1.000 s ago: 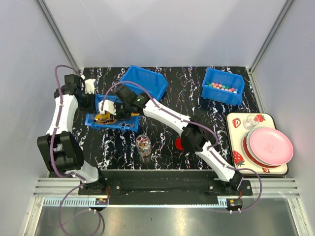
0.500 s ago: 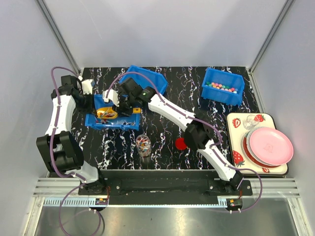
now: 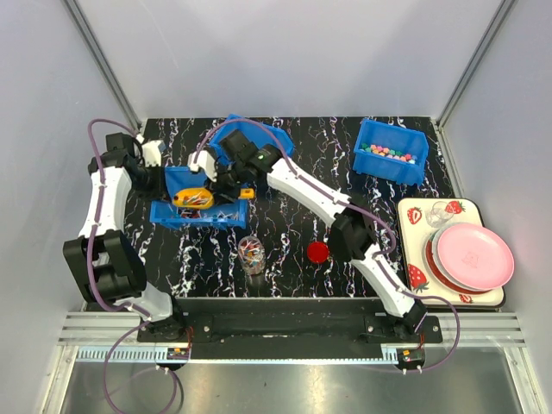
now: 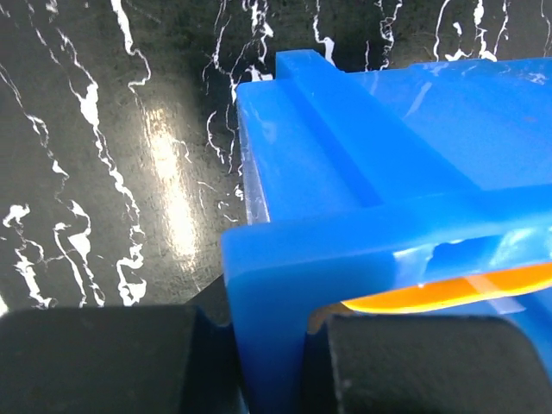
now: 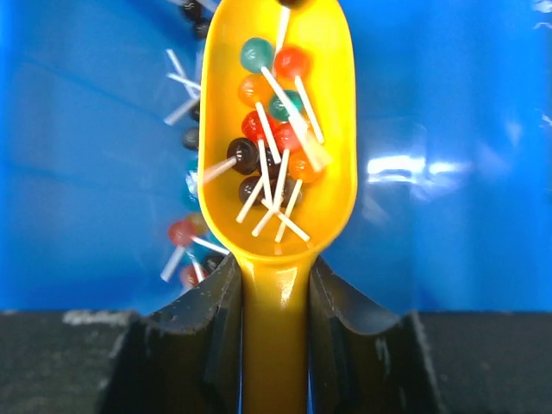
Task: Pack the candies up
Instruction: Scoop the fake candies from the storage box, then place the fake candies in the packing bottle.
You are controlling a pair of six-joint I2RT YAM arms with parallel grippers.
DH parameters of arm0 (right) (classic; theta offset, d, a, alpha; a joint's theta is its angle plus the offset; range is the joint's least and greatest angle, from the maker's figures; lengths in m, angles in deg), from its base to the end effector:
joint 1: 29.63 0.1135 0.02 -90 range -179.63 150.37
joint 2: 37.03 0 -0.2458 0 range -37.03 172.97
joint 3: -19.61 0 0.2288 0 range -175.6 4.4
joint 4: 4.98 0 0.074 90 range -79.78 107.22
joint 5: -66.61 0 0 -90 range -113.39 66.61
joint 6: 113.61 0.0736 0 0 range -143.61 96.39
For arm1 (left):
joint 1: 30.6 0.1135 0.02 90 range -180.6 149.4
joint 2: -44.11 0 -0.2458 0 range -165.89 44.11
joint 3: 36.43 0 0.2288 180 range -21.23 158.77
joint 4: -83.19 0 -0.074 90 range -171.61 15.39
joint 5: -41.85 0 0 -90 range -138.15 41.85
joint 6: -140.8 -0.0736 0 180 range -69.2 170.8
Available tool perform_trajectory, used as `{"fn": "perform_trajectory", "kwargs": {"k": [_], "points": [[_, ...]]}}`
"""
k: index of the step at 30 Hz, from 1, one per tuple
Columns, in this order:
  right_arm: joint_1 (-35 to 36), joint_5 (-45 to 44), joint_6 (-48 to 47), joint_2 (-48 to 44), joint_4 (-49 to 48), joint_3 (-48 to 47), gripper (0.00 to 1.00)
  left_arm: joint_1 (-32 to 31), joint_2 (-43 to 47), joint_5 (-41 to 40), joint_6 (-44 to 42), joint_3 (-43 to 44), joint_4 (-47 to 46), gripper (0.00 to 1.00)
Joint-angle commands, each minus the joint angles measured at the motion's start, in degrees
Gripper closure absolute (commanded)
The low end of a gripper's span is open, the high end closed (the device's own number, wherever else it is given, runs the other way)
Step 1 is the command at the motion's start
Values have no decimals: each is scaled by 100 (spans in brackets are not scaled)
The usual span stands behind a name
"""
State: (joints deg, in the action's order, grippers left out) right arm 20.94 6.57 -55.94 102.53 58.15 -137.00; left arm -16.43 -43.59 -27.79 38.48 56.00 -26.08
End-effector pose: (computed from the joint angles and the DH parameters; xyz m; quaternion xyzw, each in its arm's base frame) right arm 0.3028 0.4261 0.2408 -0.6655 0.6075 0.2940 0.3187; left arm 0.2936 0.0477 0.2473 0.0212 0.9632 -0.1214 0.2388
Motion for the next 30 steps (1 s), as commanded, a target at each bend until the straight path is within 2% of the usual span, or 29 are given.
{"fn": "perform_trajectory", "kwargs": {"k": [1,8,17,23,30], "points": [[-390,248,43,-931,-415,-221,100,235,156,373,115,125,37,100],[-460,107,-88,-1203,-380,51,100,235,183,276,115,134,20,100],[-583,335,-141,-1659,41,218,100,235,113,82,124,161,-15,100],[-767,362,-431,-2450,445,876,100,252,34,65,115,143,-51,100],[-820,99,-783,-3435,806,2150,100,261,-203,12,133,55,-270,100]]}}
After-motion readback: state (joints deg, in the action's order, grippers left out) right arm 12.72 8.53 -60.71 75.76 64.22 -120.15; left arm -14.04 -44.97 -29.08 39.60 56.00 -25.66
